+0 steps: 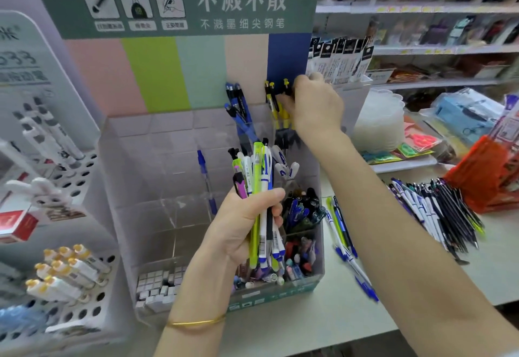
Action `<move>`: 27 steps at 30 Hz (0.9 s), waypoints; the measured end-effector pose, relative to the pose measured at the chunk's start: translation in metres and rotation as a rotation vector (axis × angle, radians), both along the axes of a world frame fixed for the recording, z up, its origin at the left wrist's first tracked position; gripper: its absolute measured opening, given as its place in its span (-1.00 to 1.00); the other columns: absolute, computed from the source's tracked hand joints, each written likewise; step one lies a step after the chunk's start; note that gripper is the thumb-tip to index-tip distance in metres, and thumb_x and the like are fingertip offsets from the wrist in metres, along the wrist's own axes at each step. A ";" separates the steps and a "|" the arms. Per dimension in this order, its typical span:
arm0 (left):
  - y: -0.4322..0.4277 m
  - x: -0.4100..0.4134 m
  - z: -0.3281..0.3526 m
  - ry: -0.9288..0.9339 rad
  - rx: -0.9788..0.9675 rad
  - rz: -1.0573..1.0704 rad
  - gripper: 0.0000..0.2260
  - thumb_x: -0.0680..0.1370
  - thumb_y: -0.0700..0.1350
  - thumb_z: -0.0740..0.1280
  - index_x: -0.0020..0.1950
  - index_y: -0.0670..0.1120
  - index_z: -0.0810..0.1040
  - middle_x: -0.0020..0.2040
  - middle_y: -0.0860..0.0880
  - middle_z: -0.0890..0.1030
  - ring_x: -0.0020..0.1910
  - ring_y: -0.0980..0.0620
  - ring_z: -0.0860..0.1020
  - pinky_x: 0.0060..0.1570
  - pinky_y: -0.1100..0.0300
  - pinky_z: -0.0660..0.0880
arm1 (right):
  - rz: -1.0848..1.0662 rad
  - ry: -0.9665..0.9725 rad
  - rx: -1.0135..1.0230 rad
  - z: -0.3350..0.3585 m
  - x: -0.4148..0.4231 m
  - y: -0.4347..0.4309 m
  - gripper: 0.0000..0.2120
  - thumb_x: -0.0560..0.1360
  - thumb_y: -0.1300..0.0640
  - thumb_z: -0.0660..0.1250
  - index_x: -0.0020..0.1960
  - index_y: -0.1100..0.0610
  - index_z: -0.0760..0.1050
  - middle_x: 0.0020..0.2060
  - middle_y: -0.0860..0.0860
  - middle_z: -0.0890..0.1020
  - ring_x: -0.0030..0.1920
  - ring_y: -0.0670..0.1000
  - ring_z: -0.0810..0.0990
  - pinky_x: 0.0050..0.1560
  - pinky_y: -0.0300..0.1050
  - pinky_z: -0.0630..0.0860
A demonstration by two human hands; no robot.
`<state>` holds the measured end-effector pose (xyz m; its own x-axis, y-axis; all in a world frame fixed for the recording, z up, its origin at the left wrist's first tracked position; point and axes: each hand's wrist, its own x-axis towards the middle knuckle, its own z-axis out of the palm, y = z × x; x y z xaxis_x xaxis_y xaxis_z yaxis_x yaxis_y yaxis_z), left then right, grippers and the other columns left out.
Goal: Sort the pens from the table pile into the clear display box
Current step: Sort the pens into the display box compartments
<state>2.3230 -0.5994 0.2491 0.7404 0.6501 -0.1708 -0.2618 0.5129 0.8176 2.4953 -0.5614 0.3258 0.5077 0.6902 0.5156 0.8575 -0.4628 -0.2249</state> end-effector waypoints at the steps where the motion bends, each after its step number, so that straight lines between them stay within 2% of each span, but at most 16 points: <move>1: 0.000 -0.001 -0.001 -0.003 0.004 -0.001 -0.77 0.31 -0.29 0.38 -0.09 -0.15 0.44 -0.41 -0.01 0.44 -0.49 0.10 0.43 -0.48 0.24 0.44 | -0.016 0.004 0.004 -0.001 -0.002 0.000 -0.62 0.59 -0.08 0.21 0.20 0.21 0.39 0.16 0.16 0.48 0.13 0.21 0.50 -0.09 -0.01 0.35; 5: 0.000 -0.003 -0.004 -0.042 -0.020 -0.025 -0.73 0.32 -0.30 0.36 -0.02 -0.19 0.41 -0.35 -0.03 0.46 -0.48 0.10 0.43 -0.45 0.25 0.45 | 0.108 0.138 0.086 -0.004 -0.006 -0.006 -0.55 0.57 -0.10 0.23 0.27 0.21 0.30 0.19 0.15 0.46 0.14 0.19 0.48 -0.07 -0.03 0.34; 7: 0.001 -0.005 -0.007 -0.107 -0.059 -0.053 -0.64 0.30 -0.31 0.39 0.05 -0.20 0.40 -0.33 -0.03 0.47 -0.45 0.10 0.45 -0.42 0.25 0.47 | 0.203 0.234 0.170 -0.003 -0.008 -0.013 -0.52 0.57 -0.06 0.26 0.34 0.20 0.27 0.25 0.14 0.43 0.19 0.16 0.46 0.01 -0.08 0.34; 9: 0.002 -0.008 -0.010 -0.187 -0.115 -0.084 -0.53 0.25 -0.29 0.40 0.12 -0.18 0.39 -0.30 -0.03 0.48 -0.43 0.10 0.46 -0.38 0.25 0.49 | 0.231 0.245 0.270 -0.002 -0.011 -0.021 -0.54 0.57 0.02 0.27 0.36 0.22 0.27 0.28 0.15 0.41 0.20 0.12 0.44 0.04 -0.13 0.32; 11: 0.003 -0.012 -0.014 -0.252 -0.183 -0.102 -0.49 0.23 -0.30 0.37 0.16 -0.16 0.38 -0.27 -0.03 0.49 -0.42 0.10 0.47 -0.36 0.24 0.50 | 0.238 0.204 0.369 -0.002 -0.019 -0.032 -0.63 0.56 0.12 0.28 0.31 0.24 0.33 0.19 0.15 0.45 0.10 0.09 0.46 0.00 -0.20 0.29; 13: 0.004 -0.016 -0.018 -0.332 -0.274 -0.108 -0.47 0.19 -0.34 0.35 0.14 -0.15 0.39 -0.27 -0.04 0.48 -0.43 0.10 0.45 -0.38 0.24 0.49 | 0.308 0.220 0.430 -0.002 -0.033 -0.044 -0.76 0.53 0.21 0.26 0.18 0.23 0.42 0.00 0.09 0.49 -0.09 0.00 0.45 -0.08 -0.27 0.30; 15: 0.005 -0.022 -0.021 -0.433 -0.366 -0.124 -0.46 0.12 -0.38 0.41 0.07 -0.16 0.43 -0.29 -0.03 0.45 -0.46 0.10 0.43 -0.41 0.25 0.45 | 0.422 0.305 0.399 -0.005 -0.052 -0.056 -0.88 0.52 0.26 0.26 0.06 0.18 0.48 -0.18 -0.02 0.48 -0.22 -0.05 0.43 -0.16 -0.30 0.34; 17: 0.004 -0.030 -0.024 -0.527 -0.409 -0.150 -0.51 0.16 -0.35 0.47 0.05 -0.15 0.47 -0.31 0.00 0.43 -0.46 0.12 0.42 -0.41 0.27 0.43 | 0.519 0.430 0.333 -0.009 -0.072 -0.064 -0.90 0.53 0.28 0.24 -0.02 0.13 0.49 -0.28 -0.06 0.49 -0.28 -0.02 0.49 -0.21 -0.24 0.41; 19: 0.002 -0.039 -0.027 -0.578 -0.420 -0.151 -0.57 0.26 -0.31 0.49 0.08 -0.14 0.47 -0.30 0.01 0.44 -0.46 0.15 0.42 -0.39 0.30 0.42 | 0.573 0.543 0.261 -0.016 -0.088 -0.068 -0.90 0.54 0.29 0.23 -0.04 0.12 0.47 -0.31 -0.04 0.50 -0.37 -0.01 0.52 -0.31 -0.22 0.43; 22: -0.001 -0.053 -0.031 -0.583 -0.413 -0.112 -0.62 0.36 -0.27 0.50 0.11 -0.16 0.47 -0.25 0.00 0.47 -0.44 0.16 0.43 -0.38 0.31 0.43 | 0.591 0.694 0.147 -0.028 -0.102 -0.065 -0.89 0.57 0.30 0.20 -0.02 0.13 0.45 -0.38 -0.05 0.50 -0.51 -0.09 0.49 -0.45 -0.33 0.37; 25: 0.000 -0.067 -0.036 -0.601 -0.414 -0.107 -0.61 0.42 -0.32 0.41 0.19 -0.18 0.40 -0.17 -0.04 0.50 -0.40 0.15 0.46 -0.33 0.30 0.45 | 0.587 0.764 0.048 -0.037 -0.113 -0.058 -0.88 0.59 0.27 0.17 -0.01 0.12 0.46 -0.41 -0.01 0.52 -0.54 -0.10 0.48 -0.47 -0.34 0.36; 27: 0.001 -0.077 -0.040 -0.618 -0.425 -0.117 -0.59 0.43 -0.34 0.37 0.22 -0.18 0.34 -0.18 -0.04 0.48 -0.38 0.14 0.48 -0.30 0.29 0.46 | 0.600 0.837 0.014 -0.040 -0.120 -0.055 -0.88 0.60 0.23 0.18 -0.02 0.13 0.48 -0.36 0.05 0.55 -0.52 -0.03 0.49 -0.50 -0.29 0.37</move>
